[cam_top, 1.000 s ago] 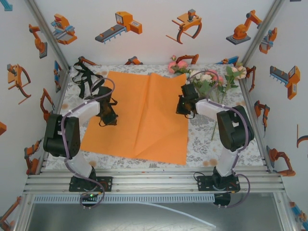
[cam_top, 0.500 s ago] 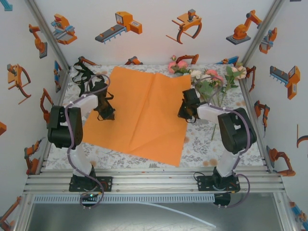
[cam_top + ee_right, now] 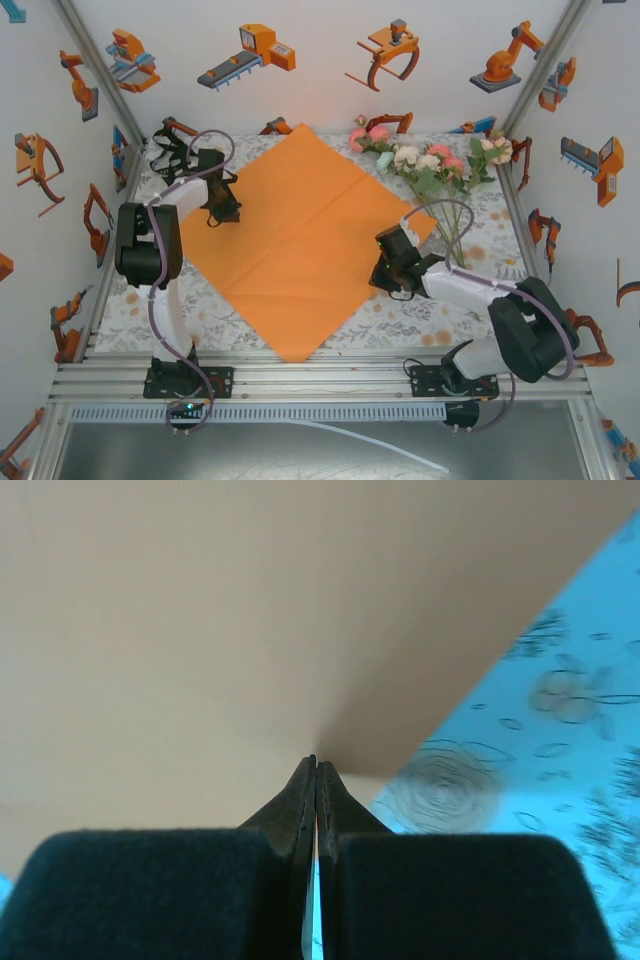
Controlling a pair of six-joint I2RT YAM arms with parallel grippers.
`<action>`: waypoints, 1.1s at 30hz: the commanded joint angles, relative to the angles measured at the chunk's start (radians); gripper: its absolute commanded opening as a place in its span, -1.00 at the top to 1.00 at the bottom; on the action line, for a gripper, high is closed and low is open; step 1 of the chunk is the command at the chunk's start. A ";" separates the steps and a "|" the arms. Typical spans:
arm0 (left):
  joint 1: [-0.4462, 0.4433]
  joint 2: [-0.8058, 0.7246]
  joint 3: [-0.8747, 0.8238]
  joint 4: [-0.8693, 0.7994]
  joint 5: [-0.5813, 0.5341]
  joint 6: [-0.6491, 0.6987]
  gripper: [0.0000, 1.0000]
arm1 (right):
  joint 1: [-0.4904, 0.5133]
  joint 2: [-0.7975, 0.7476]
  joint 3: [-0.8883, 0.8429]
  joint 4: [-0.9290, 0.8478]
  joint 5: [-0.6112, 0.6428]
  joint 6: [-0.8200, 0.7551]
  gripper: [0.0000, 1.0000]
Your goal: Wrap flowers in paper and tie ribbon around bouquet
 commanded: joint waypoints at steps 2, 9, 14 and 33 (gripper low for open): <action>-0.003 -0.133 -0.076 0.005 0.012 0.034 0.91 | -0.068 -0.012 0.125 -0.064 0.128 -0.090 1.00; -0.086 -0.394 -0.284 0.037 0.062 0.006 0.79 | -0.247 0.131 0.304 -0.063 0.030 -0.277 1.00; -0.205 -0.642 -0.432 0.175 0.256 0.100 0.53 | -0.416 0.207 0.454 -0.162 0.010 -0.513 0.59; -0.310 -0.866 -0.533 0.309 0.417 0.211 -0.40 | -0.606 0.598 0.897 -0.383 -0.170 -0.846 0.34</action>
